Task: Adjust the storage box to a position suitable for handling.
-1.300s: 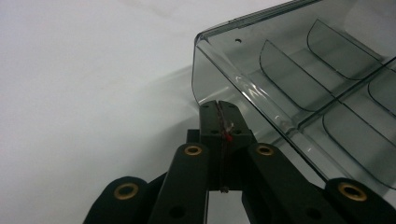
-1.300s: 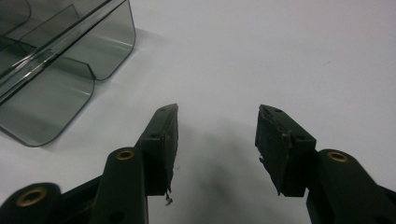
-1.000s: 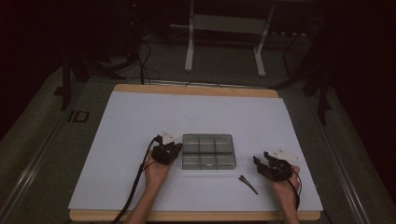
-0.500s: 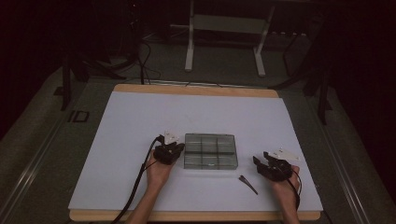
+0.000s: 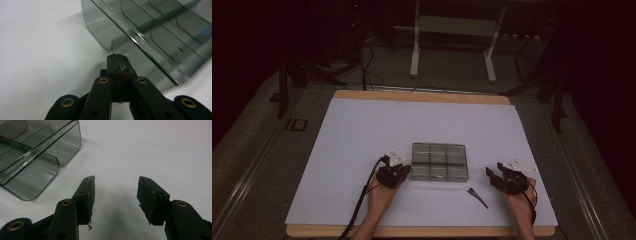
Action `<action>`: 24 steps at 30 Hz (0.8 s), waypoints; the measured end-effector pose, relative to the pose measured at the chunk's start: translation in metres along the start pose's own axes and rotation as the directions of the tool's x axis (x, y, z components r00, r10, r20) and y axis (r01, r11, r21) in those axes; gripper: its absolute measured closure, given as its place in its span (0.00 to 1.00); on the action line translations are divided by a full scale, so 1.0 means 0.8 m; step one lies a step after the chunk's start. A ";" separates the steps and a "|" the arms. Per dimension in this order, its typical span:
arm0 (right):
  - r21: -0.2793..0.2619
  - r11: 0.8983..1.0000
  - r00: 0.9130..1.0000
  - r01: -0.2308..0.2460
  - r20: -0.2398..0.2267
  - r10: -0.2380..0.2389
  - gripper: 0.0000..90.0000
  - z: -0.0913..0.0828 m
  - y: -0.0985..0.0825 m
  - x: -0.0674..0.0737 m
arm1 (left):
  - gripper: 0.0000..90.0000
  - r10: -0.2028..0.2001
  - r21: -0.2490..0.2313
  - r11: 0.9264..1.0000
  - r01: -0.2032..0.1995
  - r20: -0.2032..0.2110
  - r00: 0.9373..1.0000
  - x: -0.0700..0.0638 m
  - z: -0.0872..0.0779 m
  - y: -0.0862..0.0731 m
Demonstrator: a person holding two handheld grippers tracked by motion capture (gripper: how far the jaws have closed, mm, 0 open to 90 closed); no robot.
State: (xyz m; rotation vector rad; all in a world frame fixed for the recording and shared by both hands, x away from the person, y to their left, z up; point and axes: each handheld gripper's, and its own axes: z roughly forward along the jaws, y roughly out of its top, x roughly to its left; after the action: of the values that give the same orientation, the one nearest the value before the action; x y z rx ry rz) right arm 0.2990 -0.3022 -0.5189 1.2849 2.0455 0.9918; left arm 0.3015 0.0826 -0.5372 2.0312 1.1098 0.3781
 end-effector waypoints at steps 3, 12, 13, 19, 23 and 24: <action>-0.002 1.000 1.000 0.000 -0.002 0.000 0.54 -0.001 0.000 0.000 | 1.00 0.005 -0.006 1.000 -0.005 0.012 1.000 -0.005 -0.006 -0.003; 0.001 1.000 1.000 0.002 -0.025 -0.002 0.54 -0.002 0.001 0.002 | 0.99 0.018 -0.017 1.000 -0.018 0.025 1.000 -0.013 -0.007 -0.005; 0.000 1.000 1.000 0.003 -0.031 -0.003 0.55 -0.002 0.001 0.002 | 0.98 0.014 -0.019 1.000 -0.014 0.024 1.000 -0.012 -0.006 -0.005; -0.017 1.000 0.992 0.000 -0.124 -0.002 0.65 -0.009 0.002 0.004 | 0.95 0.010 -0.025 1.000 -0.010 0.013 1.000 -0.008 -0.006 -0.005; -0.028 0.999 0.987 0.015 -0.158 -0.019 0.69 -0.012 0.002 0.007 | 0.92 0.005 -0.037 0.999 -0.005 -0.001 1.000 -0.004 -0.008 -0.006; -0.030 0.999 0.986 0.020 -0.168 -0.025 0.70 -0.013 0.002 0.009 | 0.92 0.002 -0.042 0.999 -0.002 -0.006 1.000 -0.002 -0.009 -0.006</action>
State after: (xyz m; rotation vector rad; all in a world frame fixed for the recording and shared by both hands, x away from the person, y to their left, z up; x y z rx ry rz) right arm 0.2896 -0.2985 -0.5117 1.1971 2.1583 1.1486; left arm 0.2936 0.0866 -0.5358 1.9954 1.0948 0.4059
